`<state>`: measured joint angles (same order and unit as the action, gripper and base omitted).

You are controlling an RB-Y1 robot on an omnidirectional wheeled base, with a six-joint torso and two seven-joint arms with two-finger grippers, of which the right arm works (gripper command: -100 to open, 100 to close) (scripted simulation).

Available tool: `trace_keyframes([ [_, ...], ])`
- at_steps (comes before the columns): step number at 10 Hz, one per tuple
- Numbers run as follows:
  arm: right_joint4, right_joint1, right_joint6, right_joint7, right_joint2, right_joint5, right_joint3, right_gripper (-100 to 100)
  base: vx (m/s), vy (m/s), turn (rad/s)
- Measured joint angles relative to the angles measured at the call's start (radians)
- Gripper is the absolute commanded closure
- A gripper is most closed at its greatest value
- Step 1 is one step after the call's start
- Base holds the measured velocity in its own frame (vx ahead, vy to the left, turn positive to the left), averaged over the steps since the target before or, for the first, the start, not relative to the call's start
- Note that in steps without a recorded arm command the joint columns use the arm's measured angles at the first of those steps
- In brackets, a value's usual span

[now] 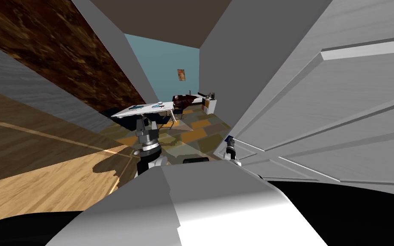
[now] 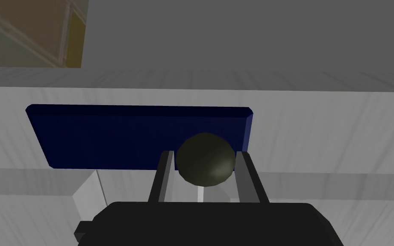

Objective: Push the door open

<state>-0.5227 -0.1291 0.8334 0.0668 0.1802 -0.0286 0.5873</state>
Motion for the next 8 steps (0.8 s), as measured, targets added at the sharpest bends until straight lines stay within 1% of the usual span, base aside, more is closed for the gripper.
trace_keyframes([
  [1,-0.019,0.004,-0.004,-0.002,-0.001,-0.001,0.003,100,0.133,-0.012,-0.025],
  [2,-0.041,0.015,-0.018,-0.006,-0.009,-0.005,0.012,100,0.189,-0.016,-0.047],
  [3,-0.019,0.009,-0.014,-0.011,-0.004,-0.011,0.023,100,0.166,-0.008,-0.053],
  [4,0.012,-0.001,0.002,-0.016,0.004,-0.016,0.034,100,0.12,-0.012,-0.025],
  [5,-0.026,0.016,-0.01,-0.017,-0.006,-0.019,0.039,100,0.144,-0.026,-0.025],
  [6,-0.006,0.01,-0.005,-0.019,0.002,-0.023,0.048,100,0.186,-0.023,-0.037],
  [7,-0.023,0.019,-0.012,-0.022,-0.003,-0.028,0.058,100,0.203,-0.033,-0.041],
  [8,-0.027,0.024,-0.016,-0.024,-0.002,-0.032,0.066,100,0.205,-0.026,-0.041],
])
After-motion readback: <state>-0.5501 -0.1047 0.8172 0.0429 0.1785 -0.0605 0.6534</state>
